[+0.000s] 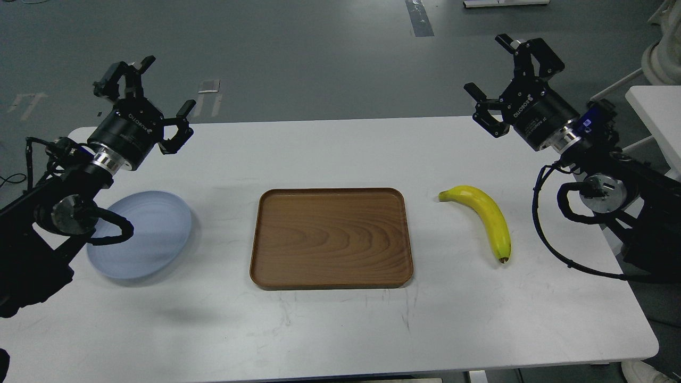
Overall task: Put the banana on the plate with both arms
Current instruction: 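Move the left gripper outward and down toward the light blue plate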
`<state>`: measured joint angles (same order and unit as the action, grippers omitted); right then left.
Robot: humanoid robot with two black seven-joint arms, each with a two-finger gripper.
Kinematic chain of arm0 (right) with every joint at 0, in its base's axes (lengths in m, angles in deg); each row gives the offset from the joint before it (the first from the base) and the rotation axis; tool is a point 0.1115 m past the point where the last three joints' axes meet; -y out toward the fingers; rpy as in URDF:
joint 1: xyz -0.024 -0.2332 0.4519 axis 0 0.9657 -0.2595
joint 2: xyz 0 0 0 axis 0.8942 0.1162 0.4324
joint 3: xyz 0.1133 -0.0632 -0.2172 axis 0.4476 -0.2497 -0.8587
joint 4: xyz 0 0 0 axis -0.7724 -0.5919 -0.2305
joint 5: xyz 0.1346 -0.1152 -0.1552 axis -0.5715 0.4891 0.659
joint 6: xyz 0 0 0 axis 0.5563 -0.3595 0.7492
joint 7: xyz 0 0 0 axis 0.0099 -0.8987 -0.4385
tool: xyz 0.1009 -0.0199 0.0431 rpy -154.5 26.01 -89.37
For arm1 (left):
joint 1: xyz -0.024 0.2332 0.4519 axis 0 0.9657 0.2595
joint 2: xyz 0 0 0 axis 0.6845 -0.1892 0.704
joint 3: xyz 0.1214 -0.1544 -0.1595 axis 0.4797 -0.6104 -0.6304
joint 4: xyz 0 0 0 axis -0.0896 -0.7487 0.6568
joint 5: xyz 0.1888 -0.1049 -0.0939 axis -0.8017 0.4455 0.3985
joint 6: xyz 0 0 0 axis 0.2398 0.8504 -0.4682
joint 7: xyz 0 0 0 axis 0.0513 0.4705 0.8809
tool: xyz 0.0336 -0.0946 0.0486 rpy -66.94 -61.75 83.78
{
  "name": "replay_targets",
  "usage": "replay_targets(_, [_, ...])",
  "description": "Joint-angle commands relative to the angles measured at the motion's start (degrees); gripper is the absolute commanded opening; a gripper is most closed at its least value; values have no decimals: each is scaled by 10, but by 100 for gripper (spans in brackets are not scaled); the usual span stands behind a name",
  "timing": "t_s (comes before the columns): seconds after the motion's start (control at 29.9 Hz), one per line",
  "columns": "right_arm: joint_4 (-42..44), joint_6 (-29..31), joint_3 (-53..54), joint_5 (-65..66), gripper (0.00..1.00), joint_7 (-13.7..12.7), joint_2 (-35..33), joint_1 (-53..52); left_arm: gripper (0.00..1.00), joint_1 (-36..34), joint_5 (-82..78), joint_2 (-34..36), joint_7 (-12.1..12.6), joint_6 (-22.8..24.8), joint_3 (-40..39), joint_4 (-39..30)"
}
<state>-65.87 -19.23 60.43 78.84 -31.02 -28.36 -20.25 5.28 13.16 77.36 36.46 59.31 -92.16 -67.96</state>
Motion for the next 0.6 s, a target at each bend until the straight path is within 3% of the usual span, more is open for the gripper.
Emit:
replay_targets(0.0, [-3,0,-2,0,100,0,-13,0,99,0,0,-2,0,0,-1,0])
replay_targets(0.27, [-5,0,-4,0,100,0,-19,0,99,-9,0,-5,2,0,4,5])
replay_targets(0.57, [-6,0,-6,1,100,0,-24,0,99,-35,-1,-9,-6,0,3,75])
